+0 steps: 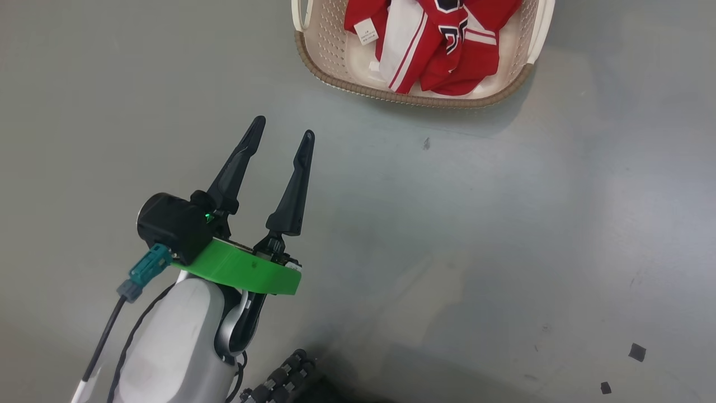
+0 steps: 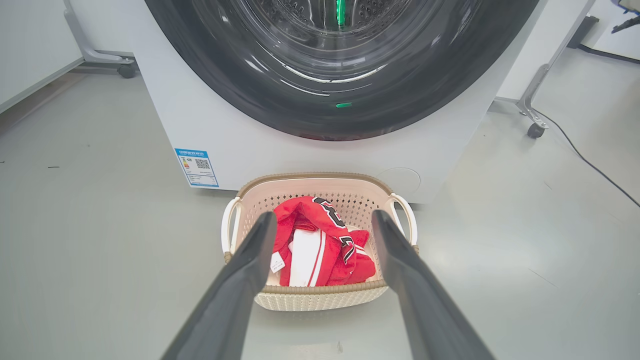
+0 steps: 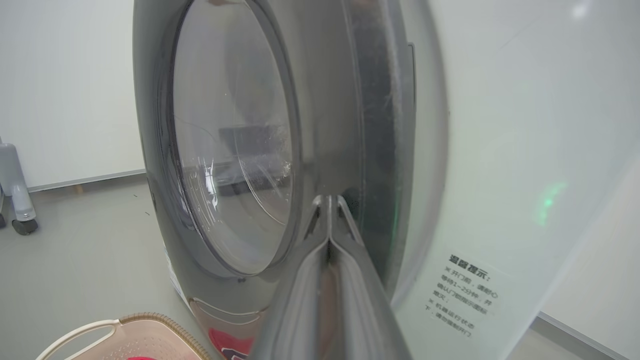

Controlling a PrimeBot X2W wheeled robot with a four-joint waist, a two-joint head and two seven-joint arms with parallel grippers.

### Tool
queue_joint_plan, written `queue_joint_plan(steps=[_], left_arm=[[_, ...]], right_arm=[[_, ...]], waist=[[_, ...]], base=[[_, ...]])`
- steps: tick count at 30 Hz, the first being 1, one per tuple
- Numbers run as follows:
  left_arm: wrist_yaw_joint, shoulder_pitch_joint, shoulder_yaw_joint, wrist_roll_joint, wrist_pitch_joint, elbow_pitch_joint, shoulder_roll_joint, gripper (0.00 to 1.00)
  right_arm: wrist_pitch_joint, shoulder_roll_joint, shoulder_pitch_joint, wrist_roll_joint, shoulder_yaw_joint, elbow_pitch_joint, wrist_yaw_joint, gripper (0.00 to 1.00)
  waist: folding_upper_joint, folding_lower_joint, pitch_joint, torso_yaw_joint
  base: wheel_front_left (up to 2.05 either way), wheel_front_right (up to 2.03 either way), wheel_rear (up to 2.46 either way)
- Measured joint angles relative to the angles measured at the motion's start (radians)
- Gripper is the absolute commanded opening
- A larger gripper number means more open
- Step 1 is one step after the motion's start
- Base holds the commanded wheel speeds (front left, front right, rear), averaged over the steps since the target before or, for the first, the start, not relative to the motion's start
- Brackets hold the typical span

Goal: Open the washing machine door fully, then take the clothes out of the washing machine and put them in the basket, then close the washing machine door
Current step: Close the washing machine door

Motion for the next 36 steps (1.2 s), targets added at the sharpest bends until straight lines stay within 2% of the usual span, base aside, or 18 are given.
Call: queue_joint_plan(steps=[7,16,21,30,36], left_arm=[[0.0,-0.017,-0.006,-0.017,0.0,0.005,-0.005,1.0],[0.0,-0.021,-0.007,-0.025,0.0,0.017,-0.007,1.0],[0.0,-0.035,-0.004,-0.025,0.0,0.034,-0.008,1.0],[0.0,-0.04,0.022,-0.019,0.0,0.054,-0.009,1.0],[0.0,-0.039,0.044,0.002,0.0,0.072,-0.009,1.0]], right_arm=[[0.01,-0.021,-0.091,-0.016,-0.02,0.045,0.0,0.0],[-0.005,-0.006,-0.123,-0.016,-0.013,0.097,0.009,0.0],[-0.051,0.004,-0.122,-0.016,-0.003,0.141,0.009,0.0],[-0.146,0.008,0.019,-0.005,0.024,0.212,0.0,0.0],[-0.181,0.04,0.141,0.025,0.013,0.231,0.0,0.0]], waist=[[0.0,0.0,0.033,0.022],[0.0,0.0,0.045,0.037],[0.0,0.0,0.035,0.034],[0.0,0.0,-0.028,0.018],[0.0,0.0,-0.096,-0.004]], base=[[0.0,0.0,0.0],[0.0,0.0,0.0],[0.0,0.0,0.0],[0.0,0.0,0.0],[0.0,0.0,0.0]])
